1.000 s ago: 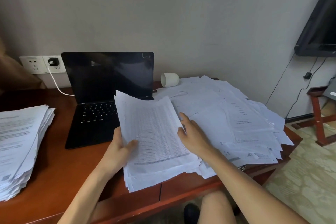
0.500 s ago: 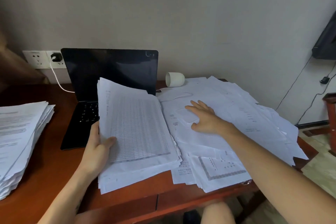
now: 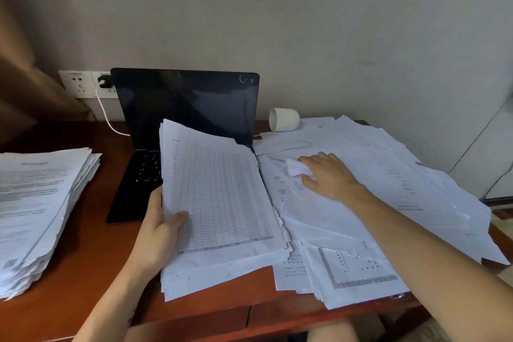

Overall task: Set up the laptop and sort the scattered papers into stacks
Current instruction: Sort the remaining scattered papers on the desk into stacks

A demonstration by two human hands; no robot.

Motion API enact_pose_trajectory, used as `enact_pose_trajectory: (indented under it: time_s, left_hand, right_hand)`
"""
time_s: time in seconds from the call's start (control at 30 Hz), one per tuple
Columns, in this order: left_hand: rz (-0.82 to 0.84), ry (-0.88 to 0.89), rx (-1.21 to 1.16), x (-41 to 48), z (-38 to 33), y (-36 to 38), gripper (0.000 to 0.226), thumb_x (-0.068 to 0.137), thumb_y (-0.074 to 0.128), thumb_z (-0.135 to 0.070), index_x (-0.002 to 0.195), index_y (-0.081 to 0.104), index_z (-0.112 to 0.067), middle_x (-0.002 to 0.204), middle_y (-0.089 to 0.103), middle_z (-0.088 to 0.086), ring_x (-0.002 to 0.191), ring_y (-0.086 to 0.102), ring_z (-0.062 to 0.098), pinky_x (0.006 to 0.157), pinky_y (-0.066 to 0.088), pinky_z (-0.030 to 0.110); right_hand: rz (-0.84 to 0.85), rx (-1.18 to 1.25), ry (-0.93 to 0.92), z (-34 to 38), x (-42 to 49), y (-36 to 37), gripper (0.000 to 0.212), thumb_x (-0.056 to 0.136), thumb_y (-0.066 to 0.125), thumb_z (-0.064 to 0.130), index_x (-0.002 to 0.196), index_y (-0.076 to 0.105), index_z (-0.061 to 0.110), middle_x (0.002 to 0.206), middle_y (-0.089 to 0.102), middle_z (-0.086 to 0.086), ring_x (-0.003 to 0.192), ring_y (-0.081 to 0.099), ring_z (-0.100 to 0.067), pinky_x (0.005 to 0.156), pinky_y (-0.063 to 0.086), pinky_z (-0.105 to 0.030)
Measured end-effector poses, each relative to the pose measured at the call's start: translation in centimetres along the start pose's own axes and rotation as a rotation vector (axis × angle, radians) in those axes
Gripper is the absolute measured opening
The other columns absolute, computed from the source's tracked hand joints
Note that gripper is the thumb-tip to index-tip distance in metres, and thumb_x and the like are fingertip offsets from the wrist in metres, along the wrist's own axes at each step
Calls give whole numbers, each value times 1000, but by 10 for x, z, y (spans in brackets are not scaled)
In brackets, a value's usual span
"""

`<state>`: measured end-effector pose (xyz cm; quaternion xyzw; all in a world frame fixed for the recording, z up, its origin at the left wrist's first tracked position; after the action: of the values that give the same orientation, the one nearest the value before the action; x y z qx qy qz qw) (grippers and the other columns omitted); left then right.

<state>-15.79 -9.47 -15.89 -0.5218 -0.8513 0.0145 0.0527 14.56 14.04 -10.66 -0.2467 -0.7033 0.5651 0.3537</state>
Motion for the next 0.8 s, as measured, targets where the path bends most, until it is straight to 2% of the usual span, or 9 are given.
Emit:
enact_pose_trajectory:
  time_s: [0.1,0.17,0.27,0.37,0.43,0.5,0.57,0.67,0.8]
  left_hand:
    - [-7,-2,5,0,1,-1,55,103,57,-7,146,37,-35,138,54,-8,127,58,22,105,52,53]
    - [-5,-5,0,1,2,-1,56,103,58,-7,148,37,-35,138,55,-8,127,59,22,105,52,54]
    - [-8,-8,-10,1,1,-1,56,103,57,-6,147,38,-35,137,56,-8,126,60,22,105,53,52]
    - [-7,-10,-11,1,0,0,55,103,57,-5,145,39,-36,136,57,-8,125,60,22,104,53,52]
    - [-6,-12,-11,1,1,-1,55,103,57,-5,144,39,-37,137,57,-7,125,60,23,105,53,54]
    - [-7,-10,-23,1,0,-1,55,103,57,-4,143,40,-38,137,57,-6,126,61,24,105,52,55]
    - [-8,-8,-26,0,-1,0,55,103,57,-3,141,41,-39,137,58,-6,126,61,23,106,52,55]
    - [-8,-5,-17,1,0,-1,54,103,58,-5,141,40,-39,137,57,-8,127,60,22,107,51,56]
    - [3,5,-16,2,1,-1,54,101,61,-11,141,40,-41,139,56,-7,128,58,23,108,50,57]
  right_hand:
    - [-76,-42,4,-5,3,2,65,85,66,32,143,52,8,110,69,-11,105,60,-34,91,44,-43]
    - [-99,-32,12,-10,7,2,67,81,73,22,142,53,5,113,69,-14,106,61,-35,91,46,-44]
    - [-118,23,11,-15,16,-1,61,78,75,10,136,60,6,115,70,-15,108,62,-36,93,45,-44]
    - [-98,25,20,-17,26,0,46,84,73,13,129,66,9,109,71,-14,107,61,-35,93,43,-42]
    - [-94,25,29,-14,32,-1,32,84,75,13,115,73,10,99,72,-13,98,64,-35,87,42,-39]
    - [-126,-10,21,-11,36,-4,18,73,83,5,88,76,10,77,71,-11,77,66,-34,76,45,-36]
    - [-185,-12,-6,-8,36,-8,27,55,90,-2,71,71,10,62,65,-7,59,62,-31,66,49,-35]
    - [-272,36,8,-3,27,-16,31,56,88,-4,79,72,9,69,67,-6,65,62,-31,70,52,-38]
    - [-353,212,105,-5,7,-27,16,81,75,3,95,73,10,89,70,-5,85,63,-30,74,51,-39]
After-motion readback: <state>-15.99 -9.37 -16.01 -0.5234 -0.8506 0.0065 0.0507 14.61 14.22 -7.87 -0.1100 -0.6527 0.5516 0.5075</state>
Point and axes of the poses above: each hand's wrist, its own x-axis towards the middle knuckle, its own y-axis out of the palm, z = x × y, the point moved 8 cm from there along x, towards the middle knuckle
